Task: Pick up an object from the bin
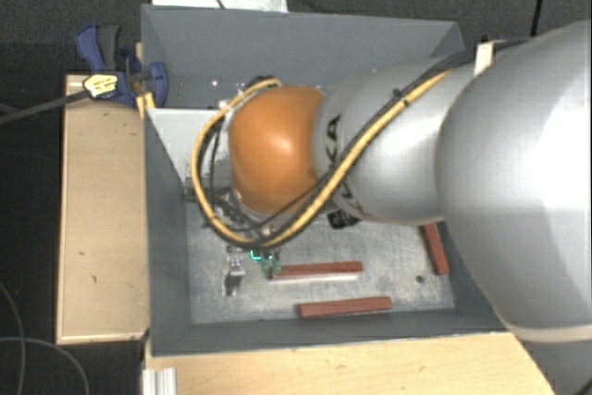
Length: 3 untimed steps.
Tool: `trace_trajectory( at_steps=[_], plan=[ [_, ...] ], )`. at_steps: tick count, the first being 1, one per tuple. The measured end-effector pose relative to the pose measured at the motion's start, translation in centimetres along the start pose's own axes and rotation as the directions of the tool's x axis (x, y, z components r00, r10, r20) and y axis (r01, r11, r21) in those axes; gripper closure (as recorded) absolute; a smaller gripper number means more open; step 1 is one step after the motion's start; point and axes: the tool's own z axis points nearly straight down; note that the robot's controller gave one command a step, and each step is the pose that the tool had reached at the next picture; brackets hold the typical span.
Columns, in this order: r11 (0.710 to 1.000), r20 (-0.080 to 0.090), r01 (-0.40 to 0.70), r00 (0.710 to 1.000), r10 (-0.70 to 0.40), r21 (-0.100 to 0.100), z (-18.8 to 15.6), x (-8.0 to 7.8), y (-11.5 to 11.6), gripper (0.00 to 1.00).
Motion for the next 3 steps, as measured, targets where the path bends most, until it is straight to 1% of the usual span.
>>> trace_trajectory(
  at_steps=[1,2,3],
  plan=[
    [1.0,0.007,-0.005,1.0,0.005,-0.002,-0.4,-0.2,-0.1,0.0],
    [0.998,0.007,0.06,0.998,-0.06,-0.002,0.2,-1.0,-4.8,0.0],
    [1.0,0.008,-0.009,1.0,0.009,0.0,-0.8,-3.0,-7.5,0.0]
  ],
)
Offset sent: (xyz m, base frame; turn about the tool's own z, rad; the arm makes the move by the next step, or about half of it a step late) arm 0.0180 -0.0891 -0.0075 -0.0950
